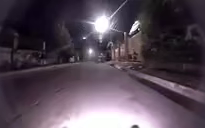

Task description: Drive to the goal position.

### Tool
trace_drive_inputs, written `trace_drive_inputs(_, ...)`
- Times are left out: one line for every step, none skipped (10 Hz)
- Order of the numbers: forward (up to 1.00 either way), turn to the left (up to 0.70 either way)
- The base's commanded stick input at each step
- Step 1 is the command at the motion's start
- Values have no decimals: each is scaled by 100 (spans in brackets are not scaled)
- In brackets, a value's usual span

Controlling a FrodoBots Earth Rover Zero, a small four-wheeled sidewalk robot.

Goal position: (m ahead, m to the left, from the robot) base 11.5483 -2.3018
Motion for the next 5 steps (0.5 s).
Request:
trace_drive_inputs(70,0)
trace_drive_inputs(70,0)
trace_drive_inputs(70,0)
trace_drive_inputs(70,0)
trace_drive_inputs(70,0)
